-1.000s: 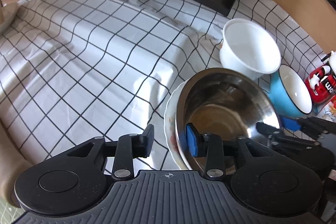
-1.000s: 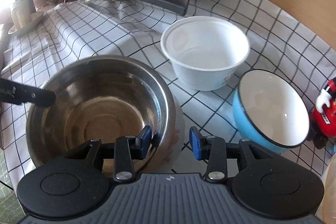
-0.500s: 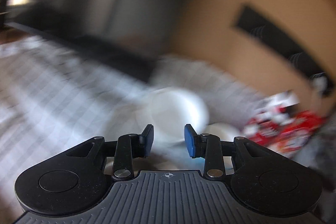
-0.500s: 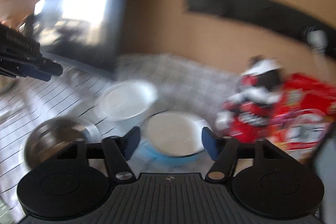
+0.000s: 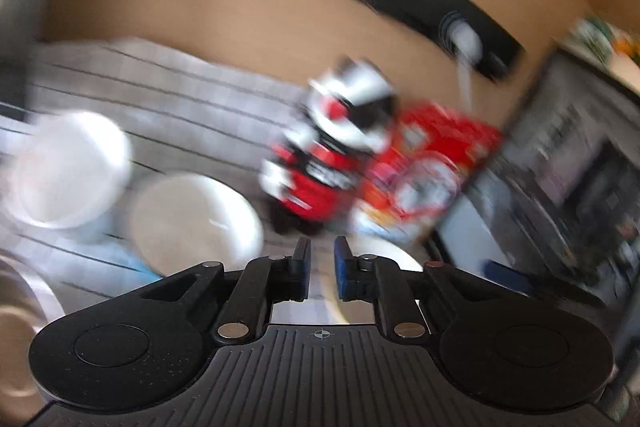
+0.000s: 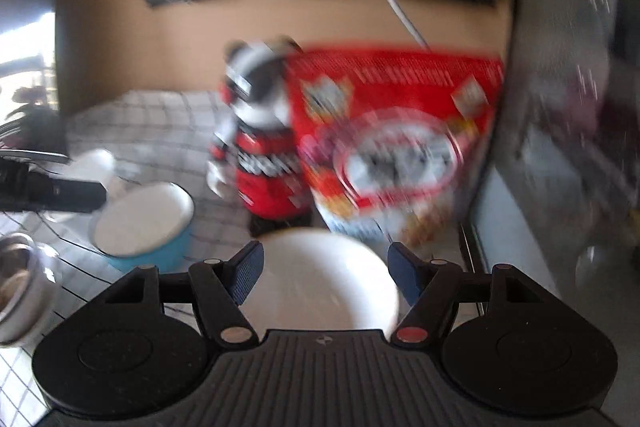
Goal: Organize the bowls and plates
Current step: 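Move both grippers toward the yellow-rimmed plate beside the cereal bag, then grasp the yellow-rimmed plate's rim with the left gripper while the right gripper grasps it too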
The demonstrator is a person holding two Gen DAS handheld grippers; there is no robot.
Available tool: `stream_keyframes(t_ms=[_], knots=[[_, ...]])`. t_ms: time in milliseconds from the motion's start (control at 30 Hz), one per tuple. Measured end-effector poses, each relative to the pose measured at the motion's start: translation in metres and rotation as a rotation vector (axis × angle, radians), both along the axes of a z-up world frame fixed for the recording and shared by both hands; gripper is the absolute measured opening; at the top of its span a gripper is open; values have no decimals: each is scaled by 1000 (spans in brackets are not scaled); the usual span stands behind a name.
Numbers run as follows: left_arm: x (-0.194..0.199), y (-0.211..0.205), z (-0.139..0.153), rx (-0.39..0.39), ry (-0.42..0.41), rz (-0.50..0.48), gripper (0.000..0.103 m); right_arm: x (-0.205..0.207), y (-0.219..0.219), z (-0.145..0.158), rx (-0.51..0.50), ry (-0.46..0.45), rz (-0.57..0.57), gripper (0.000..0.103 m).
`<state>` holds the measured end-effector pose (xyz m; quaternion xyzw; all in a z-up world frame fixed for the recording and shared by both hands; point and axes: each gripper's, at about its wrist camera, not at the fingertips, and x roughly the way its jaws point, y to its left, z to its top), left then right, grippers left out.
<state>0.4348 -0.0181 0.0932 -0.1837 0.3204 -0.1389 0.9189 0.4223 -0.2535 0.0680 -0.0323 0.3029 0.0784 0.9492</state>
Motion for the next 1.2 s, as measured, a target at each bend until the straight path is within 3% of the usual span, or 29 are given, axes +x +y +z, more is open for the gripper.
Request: stream_keyframes(t_ms=[100, 200, 367, 567, 633, 700, 867, 1000, 1200], knots=[[25, -24, -27, -56, 71, -44, 17, 16, -18, -21, 17, 75, -67, 66], [48, -40, -47, -14, 202, -12, 19, 33, -31, -40, 54, 160, -97, 56], [68, -55, -65, 47, 316, -7, 19, 58, -37, -60, 91, 213, -143, 54], [94, -49, -96, -26, 431, 31, 19, 86, -41, -80, 134, 264, -142, 54], [101, -54, -104, -27, 447, 16, 19, 91, -41, -86, 140, 281, -123, 50], [105, -59, -110, -20, 448, -2, 19, 94, -40, -92, 166, 311, -95, 38], [107, -64, -113, -43, 457, -37, 23, 91, -42, -94, 181, 336, -107, 32], [98, -58, -110, -25, 491, -51, 23, 78, -35, -91, 204, 377, -87, 31], [53, -37, -106, 20, 499, -49, 23, 37, -8, -90, 163, 405, -19, 31]])
